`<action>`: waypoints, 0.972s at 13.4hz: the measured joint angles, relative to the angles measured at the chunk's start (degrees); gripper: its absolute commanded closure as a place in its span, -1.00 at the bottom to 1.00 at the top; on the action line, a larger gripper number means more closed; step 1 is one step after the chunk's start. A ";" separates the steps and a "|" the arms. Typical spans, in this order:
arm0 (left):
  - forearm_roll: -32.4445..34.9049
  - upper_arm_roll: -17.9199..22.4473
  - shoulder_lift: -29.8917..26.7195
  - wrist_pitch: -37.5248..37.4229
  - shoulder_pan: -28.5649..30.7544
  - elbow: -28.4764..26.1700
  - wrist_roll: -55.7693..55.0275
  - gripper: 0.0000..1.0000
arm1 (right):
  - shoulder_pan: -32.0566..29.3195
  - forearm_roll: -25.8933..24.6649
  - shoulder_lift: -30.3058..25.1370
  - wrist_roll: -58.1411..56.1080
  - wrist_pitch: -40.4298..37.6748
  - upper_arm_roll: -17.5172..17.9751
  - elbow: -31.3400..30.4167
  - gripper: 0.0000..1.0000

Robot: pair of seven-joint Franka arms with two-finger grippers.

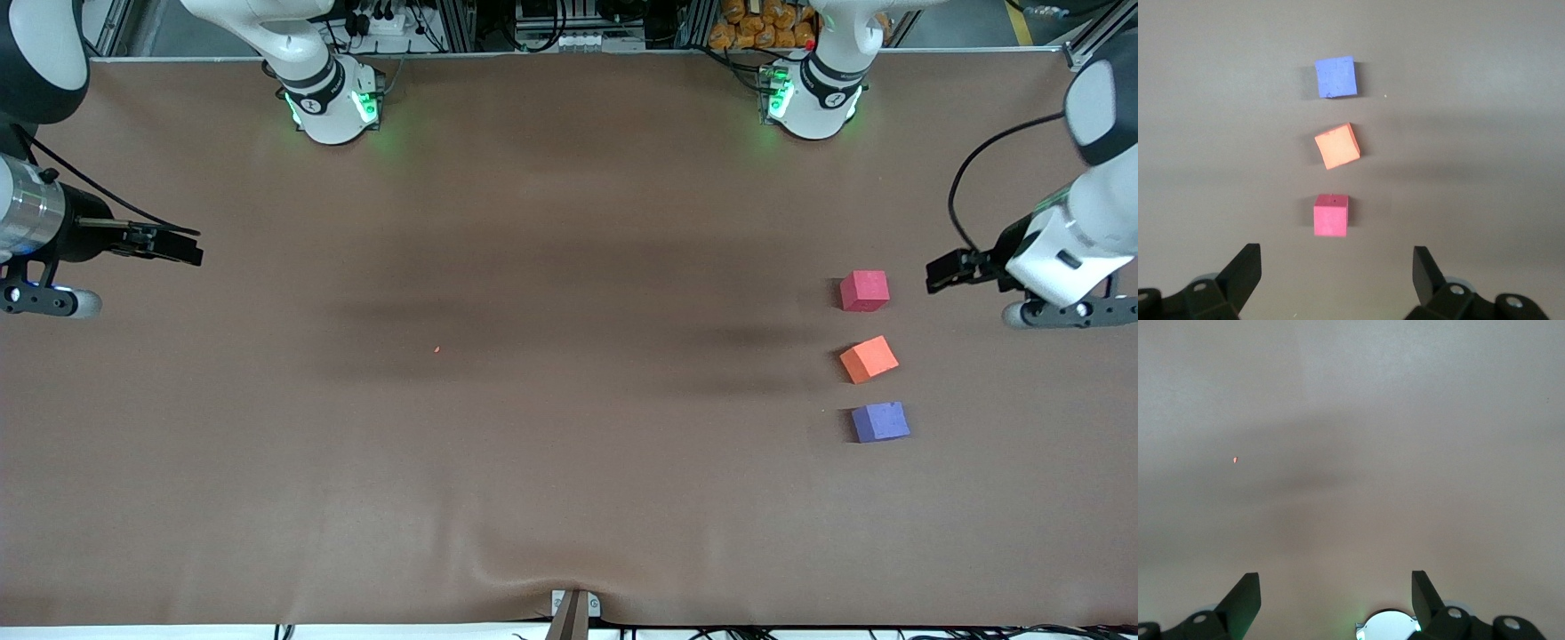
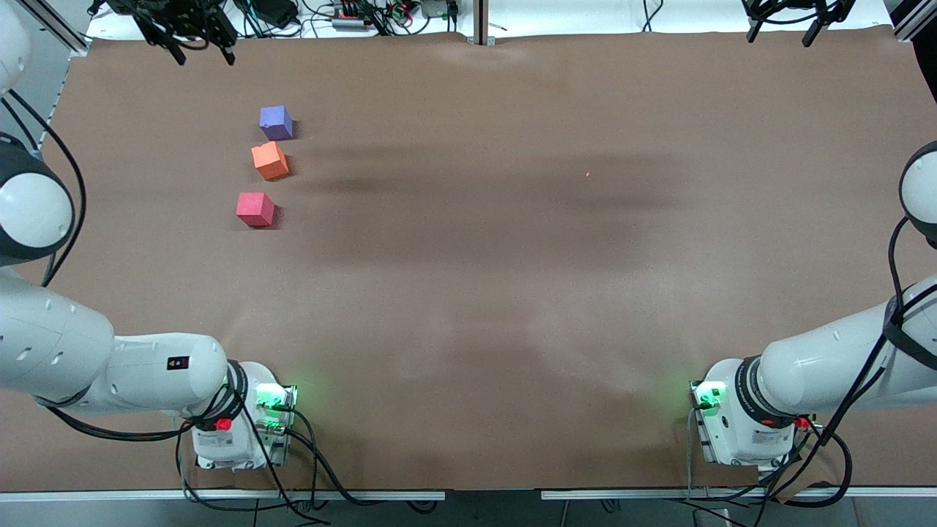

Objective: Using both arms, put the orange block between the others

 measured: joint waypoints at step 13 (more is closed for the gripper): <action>0.00 -2.41 0.28 -13.65 0.03 11.75 1.65 -1.00 | -1.23 0.00 0.00 -4.48 0.00 -0.04 0.00 -1.00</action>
